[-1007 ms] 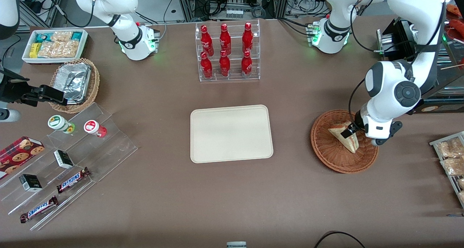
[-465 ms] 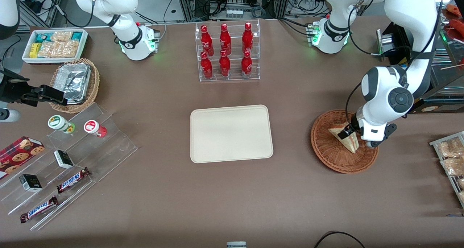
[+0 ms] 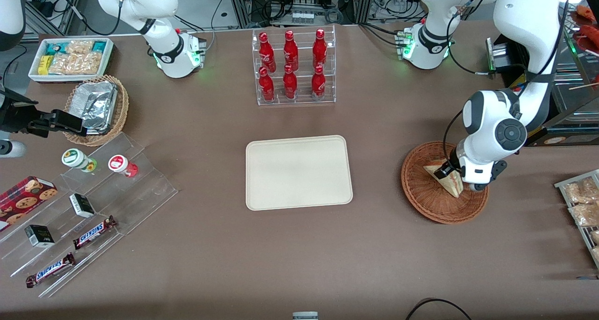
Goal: Place sandwich from basket to tray
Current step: 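Lower the open left gripper around the sandwich's wrapped edge and close, then lift the sandwich with the left gripper and carry it over the tray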
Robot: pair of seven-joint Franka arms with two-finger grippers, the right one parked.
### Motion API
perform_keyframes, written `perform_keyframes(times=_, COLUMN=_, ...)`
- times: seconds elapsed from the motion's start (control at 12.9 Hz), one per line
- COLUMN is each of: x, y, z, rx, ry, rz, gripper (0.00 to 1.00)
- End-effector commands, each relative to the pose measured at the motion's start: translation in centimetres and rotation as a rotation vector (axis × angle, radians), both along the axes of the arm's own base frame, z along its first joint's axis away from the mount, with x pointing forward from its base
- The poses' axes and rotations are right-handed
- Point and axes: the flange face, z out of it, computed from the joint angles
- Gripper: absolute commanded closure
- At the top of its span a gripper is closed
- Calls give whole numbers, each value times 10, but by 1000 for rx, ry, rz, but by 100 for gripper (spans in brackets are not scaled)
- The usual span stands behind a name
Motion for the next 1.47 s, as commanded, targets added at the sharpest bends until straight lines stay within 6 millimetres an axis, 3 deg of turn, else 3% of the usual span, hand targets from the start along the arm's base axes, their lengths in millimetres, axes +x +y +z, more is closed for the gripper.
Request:
perform_keyframes(times=0.0, x=-4, y=-3, z=6, rx=-1, ry=4, rz=14, gripper=100)
perform_keyframes(times=0.31, x=13, y=-8, z=52, rx=0, ry=43, rz=-52, gripper=100)
perform_keyframes(times=0.54, x=31, y=-40, z=85, rx=-6, ry=52, rz=-134, gripper=100)
perform_keyframes(times=0.85, x=38, y=-107, z=102, rx=-12, ry=8, rz=-243, gripper=100)
perform_keyframes(times=1.39, x=35, y=-255, z=81, rx=-23, ry=-11, rz=-498, gripper=100)
